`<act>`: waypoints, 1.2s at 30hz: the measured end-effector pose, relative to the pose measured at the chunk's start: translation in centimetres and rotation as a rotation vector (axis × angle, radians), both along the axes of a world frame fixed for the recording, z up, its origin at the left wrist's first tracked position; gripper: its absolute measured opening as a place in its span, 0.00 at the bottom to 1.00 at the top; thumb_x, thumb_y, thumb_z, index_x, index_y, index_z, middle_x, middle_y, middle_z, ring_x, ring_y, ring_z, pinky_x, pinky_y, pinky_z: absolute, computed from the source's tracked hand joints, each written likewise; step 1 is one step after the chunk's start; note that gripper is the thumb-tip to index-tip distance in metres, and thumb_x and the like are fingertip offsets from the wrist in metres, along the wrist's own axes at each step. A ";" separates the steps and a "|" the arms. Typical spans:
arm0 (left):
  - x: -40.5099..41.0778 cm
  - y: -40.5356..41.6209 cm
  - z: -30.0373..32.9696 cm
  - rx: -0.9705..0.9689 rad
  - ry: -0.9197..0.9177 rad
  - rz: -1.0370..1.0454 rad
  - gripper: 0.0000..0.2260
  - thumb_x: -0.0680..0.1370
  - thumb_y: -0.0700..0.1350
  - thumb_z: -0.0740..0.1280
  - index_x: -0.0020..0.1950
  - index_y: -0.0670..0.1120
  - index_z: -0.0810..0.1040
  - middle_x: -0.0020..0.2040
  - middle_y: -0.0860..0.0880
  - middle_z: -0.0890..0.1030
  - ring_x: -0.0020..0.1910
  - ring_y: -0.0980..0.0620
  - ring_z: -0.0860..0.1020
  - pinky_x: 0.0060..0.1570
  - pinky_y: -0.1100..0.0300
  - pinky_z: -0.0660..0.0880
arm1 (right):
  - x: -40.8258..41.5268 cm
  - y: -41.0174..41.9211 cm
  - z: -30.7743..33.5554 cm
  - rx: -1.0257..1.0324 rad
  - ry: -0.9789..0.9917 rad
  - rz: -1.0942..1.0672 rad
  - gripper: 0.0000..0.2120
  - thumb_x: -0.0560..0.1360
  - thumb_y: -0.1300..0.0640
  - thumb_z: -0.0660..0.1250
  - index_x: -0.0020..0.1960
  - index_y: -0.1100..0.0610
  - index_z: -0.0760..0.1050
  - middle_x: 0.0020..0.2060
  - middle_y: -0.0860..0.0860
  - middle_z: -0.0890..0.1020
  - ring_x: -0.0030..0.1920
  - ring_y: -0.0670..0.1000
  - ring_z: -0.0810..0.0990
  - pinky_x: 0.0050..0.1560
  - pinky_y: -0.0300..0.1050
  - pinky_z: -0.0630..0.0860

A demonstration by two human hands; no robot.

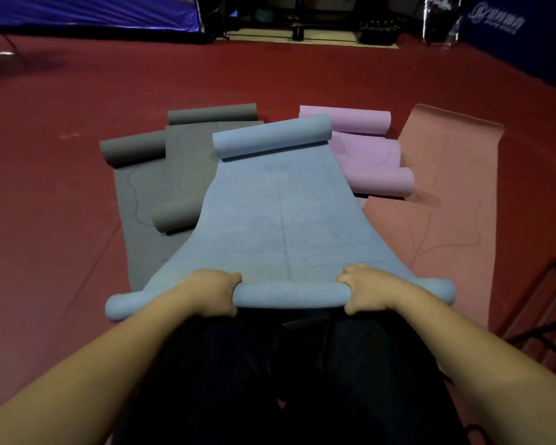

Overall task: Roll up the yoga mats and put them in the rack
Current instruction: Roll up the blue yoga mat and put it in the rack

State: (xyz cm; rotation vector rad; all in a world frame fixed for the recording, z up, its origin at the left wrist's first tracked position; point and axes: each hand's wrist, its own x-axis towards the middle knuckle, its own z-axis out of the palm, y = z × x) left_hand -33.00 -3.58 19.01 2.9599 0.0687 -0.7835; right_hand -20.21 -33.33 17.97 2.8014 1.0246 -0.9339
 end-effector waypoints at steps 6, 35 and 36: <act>1.8 0.6 0.9 -0.211 0.119 0.014 0.08 0.69 0.47 0.71 0.44 0.52 0.73 0.42 0.53 0.78 0.42 0.51 0.76 0.40 0.57 0.71 | -2.6 -2.1 -1.4 0.073 -0.441 -0.026 0.27 0.67 0.40 0.68 0.63 0.47 0.72 0.53 0.46 0.77 0.56 0.53 0.77 0.51 0.49 0.75; 2.4 3.9 0.8 -0.507 0.227 0.127 0.16 0.69 0.55 0.78 0.38 0.50 0.73 0.35 0.56 0.75 0.37 0.56 0.72 0.39 0.59 0.66 | -1.3 -1.3 2.5 0.012 -0.197 0.009 0.37 0.66 0.36 0.73 0.70 0.47 0.66 0.62 0.47 0.78 0.60 0.53 0.77 0.57 0.47 0.74; 2.6 3.9 0.9 -0.537 0.256 0.146 0.13 0.70 0.53 0.78 0.39 0.50 0.75 0.36 0.58 0.76 0.37 0.57 0.74 0.40 0.61 0.67 | -1.9 -1.5 2.4 0.009 -0.246 0.018 0.37 0.67 0.37 0.73 0.70 0.48 0.65 0.63 0.47 0.78 0.61 0.54 0.77 0.57 0.48 0.75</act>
